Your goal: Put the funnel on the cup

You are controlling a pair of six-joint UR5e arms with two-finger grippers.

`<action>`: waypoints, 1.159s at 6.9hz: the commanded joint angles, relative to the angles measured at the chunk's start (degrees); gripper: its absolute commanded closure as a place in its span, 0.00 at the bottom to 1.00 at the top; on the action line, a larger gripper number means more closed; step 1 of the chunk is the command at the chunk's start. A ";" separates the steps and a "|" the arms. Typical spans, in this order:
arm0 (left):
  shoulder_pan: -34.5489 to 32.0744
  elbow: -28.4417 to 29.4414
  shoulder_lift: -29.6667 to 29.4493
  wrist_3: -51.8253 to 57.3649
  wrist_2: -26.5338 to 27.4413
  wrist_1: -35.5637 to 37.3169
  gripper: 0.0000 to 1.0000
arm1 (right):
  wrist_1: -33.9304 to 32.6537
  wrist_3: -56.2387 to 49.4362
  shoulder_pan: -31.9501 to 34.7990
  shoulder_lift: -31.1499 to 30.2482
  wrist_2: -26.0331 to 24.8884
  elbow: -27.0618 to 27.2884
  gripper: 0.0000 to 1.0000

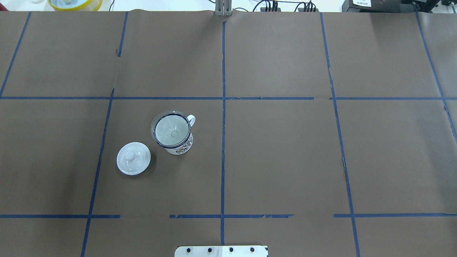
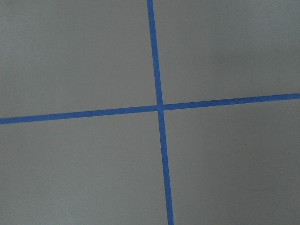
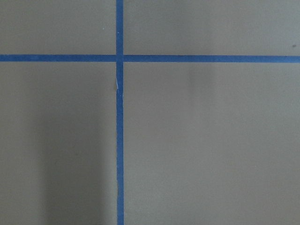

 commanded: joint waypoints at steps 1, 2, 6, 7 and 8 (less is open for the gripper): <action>-1.92 -0.22 1.29 -0.06 -0.24 -0.26 0.00 | 0.00 0.00 0.00 0.00 0.00 0.00 0.00; -1.92 -0.31 1.73 0.11 -0.15 -0.44 0.00 | 0.00 0.00 0.00 0.00 0.00 0.00 0.00; -1.83 -1.11 1.82 0.47 0.55 -1.49 0.00 | 0.00 0.00 0.00 0.00 0.00 0.00 0.00; -1.83 -1.19 1.82 0.55 0.55 -1.49 0.00 | 0.00 0.00 0.00 0.00 0.00 0.00 0.00; -1.83 -1.19 1.82 0.56 0.55 -1.49 0.00 | 0.00 0.00 0.00 0.00 0.00 0.00 0.00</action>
